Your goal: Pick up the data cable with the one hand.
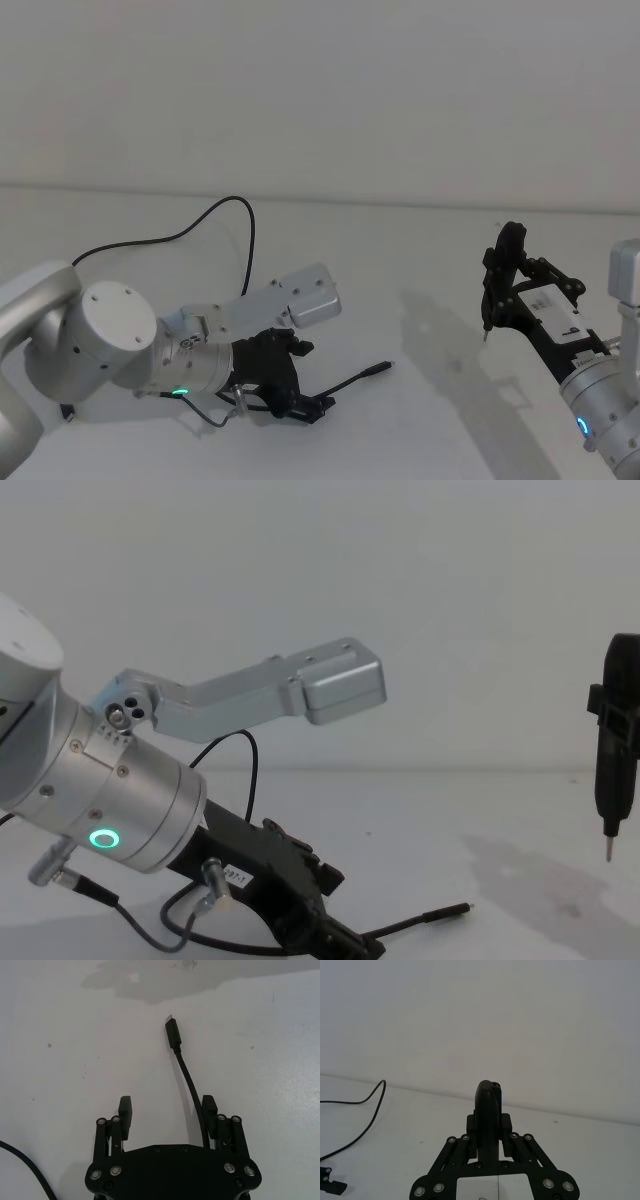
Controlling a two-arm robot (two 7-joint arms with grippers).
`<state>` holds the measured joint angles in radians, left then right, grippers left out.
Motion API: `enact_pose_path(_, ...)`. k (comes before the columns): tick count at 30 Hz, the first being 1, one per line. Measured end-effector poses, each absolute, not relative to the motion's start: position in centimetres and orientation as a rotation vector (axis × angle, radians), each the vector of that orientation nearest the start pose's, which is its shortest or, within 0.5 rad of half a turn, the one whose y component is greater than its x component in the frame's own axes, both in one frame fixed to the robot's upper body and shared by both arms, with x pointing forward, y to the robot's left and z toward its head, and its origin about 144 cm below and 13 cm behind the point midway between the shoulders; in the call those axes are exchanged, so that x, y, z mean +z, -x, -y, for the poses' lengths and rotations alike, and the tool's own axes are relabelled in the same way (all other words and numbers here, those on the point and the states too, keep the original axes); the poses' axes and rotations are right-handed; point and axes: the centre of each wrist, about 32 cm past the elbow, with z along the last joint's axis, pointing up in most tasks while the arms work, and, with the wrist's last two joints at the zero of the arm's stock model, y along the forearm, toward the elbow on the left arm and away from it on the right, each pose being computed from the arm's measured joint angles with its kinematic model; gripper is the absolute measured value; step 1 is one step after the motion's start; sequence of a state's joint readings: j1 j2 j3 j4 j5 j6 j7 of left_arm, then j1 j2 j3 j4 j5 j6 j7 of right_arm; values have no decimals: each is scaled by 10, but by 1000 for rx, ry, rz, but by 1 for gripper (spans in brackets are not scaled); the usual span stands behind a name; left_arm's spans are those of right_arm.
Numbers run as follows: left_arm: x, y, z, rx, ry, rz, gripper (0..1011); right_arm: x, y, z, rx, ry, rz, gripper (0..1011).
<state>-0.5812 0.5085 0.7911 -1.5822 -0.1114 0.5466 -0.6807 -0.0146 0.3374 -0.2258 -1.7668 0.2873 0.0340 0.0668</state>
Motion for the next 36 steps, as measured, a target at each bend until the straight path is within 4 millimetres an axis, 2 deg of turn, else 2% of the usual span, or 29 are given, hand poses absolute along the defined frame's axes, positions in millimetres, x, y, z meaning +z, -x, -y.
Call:
enact_pose_path(1, 1253, -530, -170, 404, -735, 129, 836, 1189, -443, 237, -1230, -26, 75, 268)
enact_pose_path(5, 1253, -530, -168, 406, -736, 127, 800, 1189, -443, 237, -1230, -26, 75, 268)
enact_pose_path(36, 1251, -531, -166, 411, -741, 121, 609, 1189, -443, 237, -1229, -26, 75, 268)
